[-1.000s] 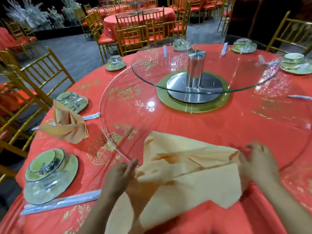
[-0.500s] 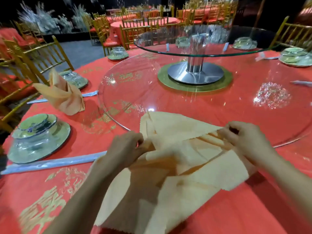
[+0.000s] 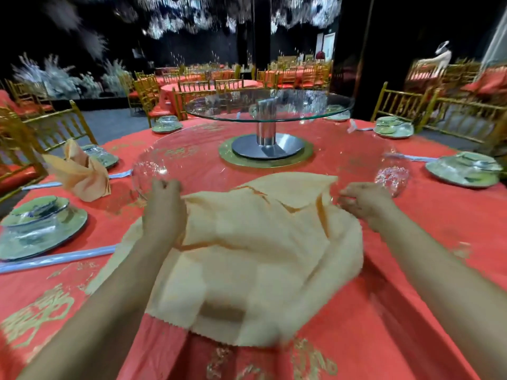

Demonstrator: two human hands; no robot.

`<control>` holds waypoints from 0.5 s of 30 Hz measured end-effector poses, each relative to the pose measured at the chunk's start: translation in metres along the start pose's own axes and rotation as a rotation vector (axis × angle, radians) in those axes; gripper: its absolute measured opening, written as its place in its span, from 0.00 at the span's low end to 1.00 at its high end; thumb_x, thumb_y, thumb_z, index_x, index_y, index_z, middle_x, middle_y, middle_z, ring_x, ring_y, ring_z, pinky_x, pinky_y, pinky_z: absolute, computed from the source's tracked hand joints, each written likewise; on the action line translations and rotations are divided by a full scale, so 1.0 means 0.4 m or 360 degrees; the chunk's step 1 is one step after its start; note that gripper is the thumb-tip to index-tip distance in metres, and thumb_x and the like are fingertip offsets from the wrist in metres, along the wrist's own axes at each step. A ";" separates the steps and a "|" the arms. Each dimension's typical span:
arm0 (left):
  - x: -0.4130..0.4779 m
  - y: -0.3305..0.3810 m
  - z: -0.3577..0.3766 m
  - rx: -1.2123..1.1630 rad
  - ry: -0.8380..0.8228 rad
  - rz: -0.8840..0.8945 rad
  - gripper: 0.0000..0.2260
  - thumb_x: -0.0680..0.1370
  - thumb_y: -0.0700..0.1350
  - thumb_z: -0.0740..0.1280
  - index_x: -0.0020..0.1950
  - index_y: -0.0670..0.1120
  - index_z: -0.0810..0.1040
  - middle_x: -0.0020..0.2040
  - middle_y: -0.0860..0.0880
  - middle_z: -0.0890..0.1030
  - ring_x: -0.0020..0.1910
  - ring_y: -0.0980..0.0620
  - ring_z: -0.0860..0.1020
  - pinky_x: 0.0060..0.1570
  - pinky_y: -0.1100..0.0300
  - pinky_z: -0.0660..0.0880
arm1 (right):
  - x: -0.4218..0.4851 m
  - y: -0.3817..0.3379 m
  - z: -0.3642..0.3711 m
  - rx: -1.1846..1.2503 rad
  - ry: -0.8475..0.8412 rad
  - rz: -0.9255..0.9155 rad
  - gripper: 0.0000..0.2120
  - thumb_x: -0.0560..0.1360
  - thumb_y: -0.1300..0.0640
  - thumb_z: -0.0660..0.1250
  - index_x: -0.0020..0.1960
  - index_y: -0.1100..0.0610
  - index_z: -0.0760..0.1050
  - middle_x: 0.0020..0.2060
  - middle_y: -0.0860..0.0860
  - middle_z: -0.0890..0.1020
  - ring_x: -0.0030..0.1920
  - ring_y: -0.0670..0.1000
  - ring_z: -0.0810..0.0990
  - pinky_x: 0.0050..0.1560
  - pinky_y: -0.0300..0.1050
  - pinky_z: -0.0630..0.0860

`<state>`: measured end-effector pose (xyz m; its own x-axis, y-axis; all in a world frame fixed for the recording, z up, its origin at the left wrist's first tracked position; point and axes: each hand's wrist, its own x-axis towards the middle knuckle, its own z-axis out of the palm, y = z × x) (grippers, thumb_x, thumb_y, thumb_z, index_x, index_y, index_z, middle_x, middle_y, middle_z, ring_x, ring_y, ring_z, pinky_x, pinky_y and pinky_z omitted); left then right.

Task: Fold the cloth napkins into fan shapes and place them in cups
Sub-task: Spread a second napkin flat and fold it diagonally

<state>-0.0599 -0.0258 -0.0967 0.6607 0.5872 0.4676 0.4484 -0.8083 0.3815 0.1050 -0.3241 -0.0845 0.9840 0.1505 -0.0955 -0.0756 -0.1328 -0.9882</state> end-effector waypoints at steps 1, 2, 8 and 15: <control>-0.007 0.006 -0.003 -0.0002 -0.0020 -0.0010 0.16 0.73 0.35 0.65 0.61 0.38 0.72 0.60 0.36 0.67 0.54 0.34 0.73 0.52 0.45 0.70 | -0.001 0.015 0.006 -0.0145 0.0043 -0.0101 0.07 0.76 0.67 0.61 0.53 0.69 0.72 0.34 0.58 0.80 0.35 0.54 0.80 0.37 0.44 0.73; -0.022 0.014 -0.005 0.0026 -0.0114 0.0030 0.19 0.73 0.36 0.66 0.63 0.37 0.70 0.61 0.36 0.67 0.56 0.35 0.72 0.54 0.46 0.70 | -0.012 0.030 0.010 -0.0375 0.0084 -0.0253 0.15 0.75 0.66 0.63 0.60 0.69 0.69 0.48 0.61 0.79 0.48 0.58 0.79 0.48 0.48 0.73; -0.182 0.029 0.005 -0.0259 -0.0679 0.0752 0.23 0.69 0.57 0.68 0.57 0.44 0.78 0.59 0.51 0.74 0.57 0.52 0.74 0.61 0.58 0.70 | -0.150 0.125 0.065 -0.1398 -0.0204 -0.1239 0.14 0.66 0.52 0.60 0.44 0.55 0.81 0.49 0.55 0.82 0.54 0.58 0.79 0.56 0.50 0.66; -0.261 -0.048 0.050 -0.0300 -0.1205 0.0787 0.47 0.59 0.80 0.51 0.69 0.54 0.69 0.72 0.57 0.56 0.71 0.60 0.57 0.67 0.67 0.53 | -0.173 0.176 0.090 -0.1865 -0.0557 -0.0951 0.21 0.78 0.47 0.58 0.69 0.51 0.65 0.72 0.48 0.63 0.73 0.47 0.57 0.73 0.46 0.48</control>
<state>-0.1254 -0.0724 -0.1687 0.9981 -0.0609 -0.0092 -0.0510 -0.9005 0.4318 0.0258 -0.3085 -0.1517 0.7126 0.6930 0.1094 0.6968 -0.6809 -0.2256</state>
